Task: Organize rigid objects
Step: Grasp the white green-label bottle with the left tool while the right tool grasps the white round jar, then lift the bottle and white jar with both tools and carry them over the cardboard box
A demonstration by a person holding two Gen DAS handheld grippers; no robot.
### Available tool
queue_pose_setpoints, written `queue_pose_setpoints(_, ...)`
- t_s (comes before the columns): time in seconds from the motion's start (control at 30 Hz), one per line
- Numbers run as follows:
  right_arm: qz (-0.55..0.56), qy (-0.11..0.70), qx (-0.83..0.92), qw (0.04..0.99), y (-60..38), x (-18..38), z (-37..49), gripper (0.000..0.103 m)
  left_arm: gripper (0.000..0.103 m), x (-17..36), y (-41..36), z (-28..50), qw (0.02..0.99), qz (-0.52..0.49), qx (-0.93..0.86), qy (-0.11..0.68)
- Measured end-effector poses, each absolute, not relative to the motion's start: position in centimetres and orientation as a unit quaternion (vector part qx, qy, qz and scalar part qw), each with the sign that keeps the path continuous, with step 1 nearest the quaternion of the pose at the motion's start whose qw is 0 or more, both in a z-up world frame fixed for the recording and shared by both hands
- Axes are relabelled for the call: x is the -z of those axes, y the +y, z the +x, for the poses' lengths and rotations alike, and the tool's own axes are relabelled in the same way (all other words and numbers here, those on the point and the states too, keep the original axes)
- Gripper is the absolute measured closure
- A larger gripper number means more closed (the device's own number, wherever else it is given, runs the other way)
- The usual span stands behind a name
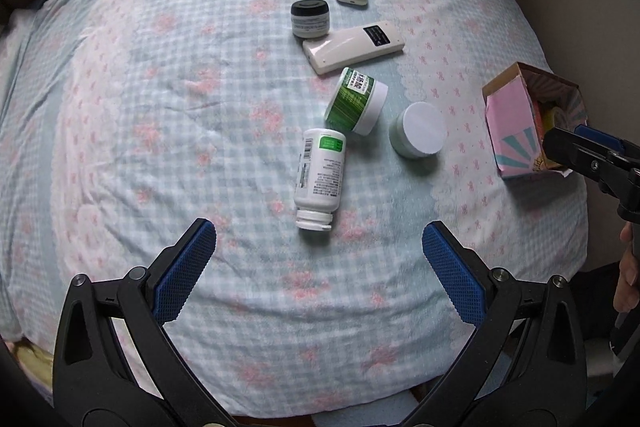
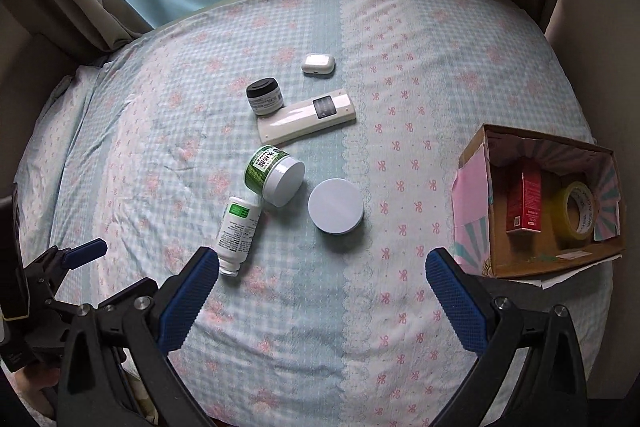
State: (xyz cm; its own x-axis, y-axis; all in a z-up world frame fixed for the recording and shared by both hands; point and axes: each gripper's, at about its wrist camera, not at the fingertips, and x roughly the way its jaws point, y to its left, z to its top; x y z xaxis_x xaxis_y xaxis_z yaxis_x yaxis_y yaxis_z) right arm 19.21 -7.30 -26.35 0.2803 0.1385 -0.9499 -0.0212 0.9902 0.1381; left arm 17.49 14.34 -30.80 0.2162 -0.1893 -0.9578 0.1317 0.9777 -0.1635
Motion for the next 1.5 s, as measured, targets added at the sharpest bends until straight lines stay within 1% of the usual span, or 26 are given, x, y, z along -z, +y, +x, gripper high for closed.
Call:
queue_pose_setpoints(0.27,0.041,0.637,-0.037,0.769,-6.4,33.0,22.9,0.000,0.001,38.0,12.9,20.6,0.752,-0.020,0.102,0.651)
queue_pose_setpoints(0.4,0.029,0.659,-0.039,0.751,-5.8,37.2,24.9,0.000,0.006,41.8,12.1,21.7,0.745,-0.015,0.083,0.662)
queue_pose_setpoints(0.53,0.028,0.679,-0.040,0.733,-5.5,40.9,26.4,0.000,0.013,44.9,11.2,22.4,0.738,-0.019,0.075,0.671)
queue_pose_setpoints(0.63,0.020,0.693,-0.036,0.720,-5.3,42.9,27.3,0.005,0.014,46.6,10.6,22.9,0.732,-0.016,0.073,0.677)
queue_pose_setpoints(0.7,0.016,0.699,-0.031,0.714,-5.3,44.0,27.7,0.006,0.014,47.4,10.3,23.2,0.731,-0.017,0.071,0.679)
queue_pose_setpoints(0.73,0.016,0.703,-0.029,0.711,-5.3,44.5,27.9,0.007,0.015,47.8,10.2,23.3,0.730,-0.017,0.071,0.679)
queue_pose_setpoints(0.8,0.014,0.712,-0.026,0.702,-5.3,45.5,28.2,0.012,0.016,48.2,9.8,23.5,0.733,-0.010,0.068,0.677)
queue_pose_setpoints(0.87,0.010,0.720,-0.025,0.693,-5.3,46.3,28.3,0.024,0.020,48.3,9.3,23.6,0.738,-0.003,0.068,0.671)
queue_pose_setpoints(0.93,0.010,0.725,-0.022,0.689,-5.3,46.9,28.4,0.029,0.034,48.3,8.7,23.8,0.740,0.010,0.064,0.669)
queue_pose_setpoints(0.97,0.010,0.725,-0.020,0.688,-5.4,47.0,28.4,0.034,0.039,48.3,8.5,23.9,0.741,0.017,0.062,0.669)
queue_pose_setpoints(1.03,0.013,0.726,-0.019,0.688,-5.5,47.1,28.4,0.036,0.054,48.2,7.8,24.3,0.742,0.022,0.067,0.667)
queue_pose_setpoints(1.2,0.009,0.726,-0.015,0.687,-4.9,47.4,28.5,0.036,0.055,48.3,6.4,24.7,0.741,0.048,0.073,0.666)
queue_pose_setpoints(1.5,0.013,0.725,-0.021,0.688,-5.1,47.1,28.6,0.037,0.055,47.6,7.5,24.0,0.744,0.031,0.078,0.663)
